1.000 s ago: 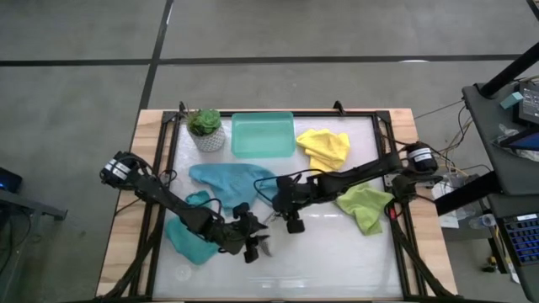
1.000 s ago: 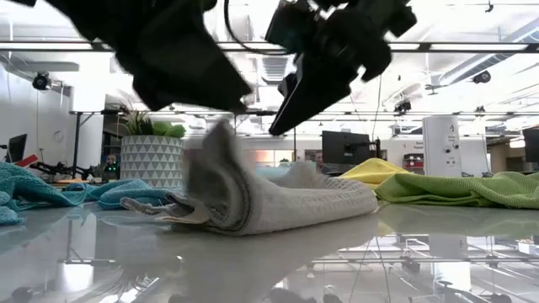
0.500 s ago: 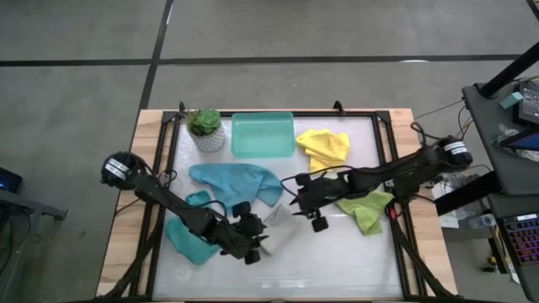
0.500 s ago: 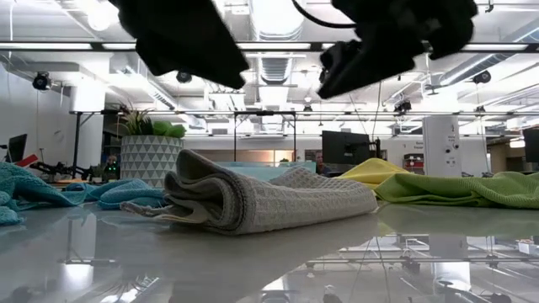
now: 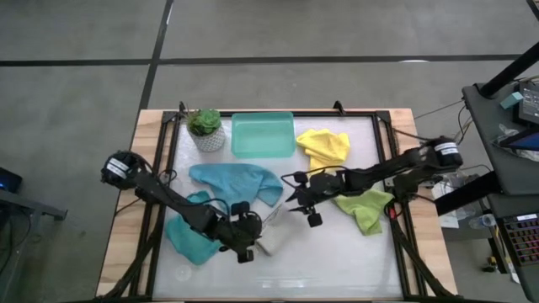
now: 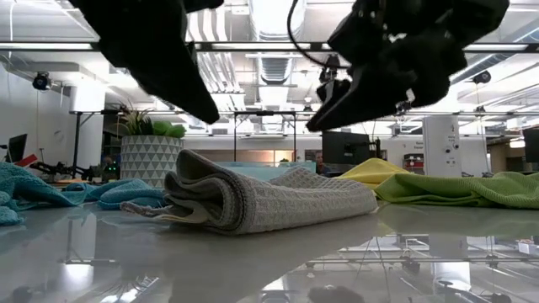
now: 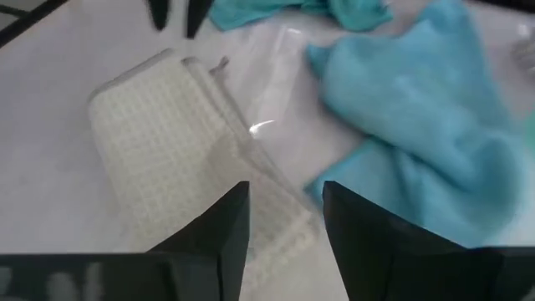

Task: Fold microfiber towels
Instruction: Fold the gray microfiber cloth

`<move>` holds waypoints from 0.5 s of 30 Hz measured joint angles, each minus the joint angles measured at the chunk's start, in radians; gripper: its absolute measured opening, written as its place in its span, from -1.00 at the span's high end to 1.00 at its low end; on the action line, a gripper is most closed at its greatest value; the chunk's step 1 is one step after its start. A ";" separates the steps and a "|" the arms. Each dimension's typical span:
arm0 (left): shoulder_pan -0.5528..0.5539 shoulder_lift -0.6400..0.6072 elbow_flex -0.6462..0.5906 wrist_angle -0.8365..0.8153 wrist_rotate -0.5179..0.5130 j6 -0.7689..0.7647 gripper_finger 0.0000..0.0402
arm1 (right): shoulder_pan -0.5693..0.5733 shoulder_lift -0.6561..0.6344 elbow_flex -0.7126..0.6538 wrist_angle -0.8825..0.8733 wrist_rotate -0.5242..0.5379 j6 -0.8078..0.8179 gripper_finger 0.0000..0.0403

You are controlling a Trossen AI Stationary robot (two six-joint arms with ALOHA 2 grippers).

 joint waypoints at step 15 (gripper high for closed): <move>0.004 0.008 -0.030 0.000 0.000 -0.223 0.10 | -0.020 0.220 0.099 0.035 -0.005 0.025 0.38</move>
